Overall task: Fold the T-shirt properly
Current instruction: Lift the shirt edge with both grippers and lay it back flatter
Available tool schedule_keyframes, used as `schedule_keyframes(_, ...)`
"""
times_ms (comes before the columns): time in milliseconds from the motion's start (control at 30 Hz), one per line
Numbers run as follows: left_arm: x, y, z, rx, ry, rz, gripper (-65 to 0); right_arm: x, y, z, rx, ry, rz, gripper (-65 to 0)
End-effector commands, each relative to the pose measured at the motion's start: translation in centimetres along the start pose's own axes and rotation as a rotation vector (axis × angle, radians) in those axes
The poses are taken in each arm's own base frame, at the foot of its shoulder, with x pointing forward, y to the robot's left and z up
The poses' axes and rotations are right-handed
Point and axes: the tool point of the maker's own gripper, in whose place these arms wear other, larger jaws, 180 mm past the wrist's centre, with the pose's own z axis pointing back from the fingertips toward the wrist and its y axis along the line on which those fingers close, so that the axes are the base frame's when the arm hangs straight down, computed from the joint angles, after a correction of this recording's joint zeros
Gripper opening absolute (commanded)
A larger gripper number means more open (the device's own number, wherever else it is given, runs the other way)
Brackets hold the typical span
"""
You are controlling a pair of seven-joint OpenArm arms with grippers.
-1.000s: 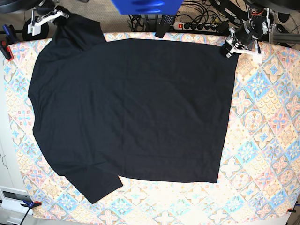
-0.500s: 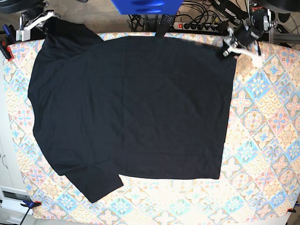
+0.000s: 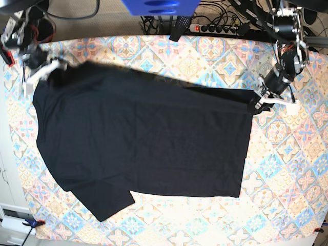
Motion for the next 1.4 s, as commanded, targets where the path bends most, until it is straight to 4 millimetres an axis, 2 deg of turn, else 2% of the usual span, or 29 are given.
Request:
schedule_keyframes(0,1.2,-1.0,-0.7,-0.033,-0.019,-0.004,-64.9,1.3,-0.5,-0.3,-0.010,-0.023,0.017,-64.9)
schedule_keyframes(133,1.6,-1.1,-3.4,-0.037,0.003,0.027,-64.9,2.7,-1.4,-2.6,-0.032,-0.014,0.012,-64.8)
schedule_keyframes(233,1.9,-1.5,-5.3,-0.041,0.017,0.046,-64.9,2.9,-2.4,-4.1,-0.053,0.004,-0.005,-64.8)
schedule_keyframes(433,2.4,-1.5,-7.7,-0.030,0.039,0.078,-64.9,4.0,-3.0,-6.7,-0.036,-0.002,-0.074,-64.7)
schedule_keyframes(667,2.0,-1.8,-8.3,-0.038,0.044,0.101,-64.9,6.2,-2.5,-8.9,0.004,-0.034,-0.120,-64.7)
schedule_keyframes(867,1.4,-1.4,-8.5,-0.009,0.047,0.073,-64.9,8.1,0.2,-11.3,0.076,-0.049,-0.082,-64.1)
schedule_keyframes(1000,1.3,-1.3,-8.5,-0.004,0.048,0.070,-64.9,8.4,1.1,-11.7,0.095,-0.064,-0.060,-55.7)
schedule_keyframes(1133,1.2,-1.2,-8.4,-0.004,0.049,0.072,-64.7,8.4,1.0,-11.6,0.093,-0.066,-0.060,-48.0)
schedule_keyframes(1200,1.3,-1.2,-8.4,-0.004,0.052,0.071,-61.1,8.5,0.5,-11.0,0.078,-0.068,-0.041,-47.3)
schedule_keyframes(1233,1.4,-1.3,-8.3,-0.006,0.052,0.072,-56.3,8.2,0.1,-10.3,0.063,-0.066,-0.027,-47.2)
schedule_keyframes(1367,2.5,-0.6,-6.1,-0.018,0.012,0.108,-26.7,7.4,-1.3,-7.1,-0.002,-0.085,0.020,-46.9)
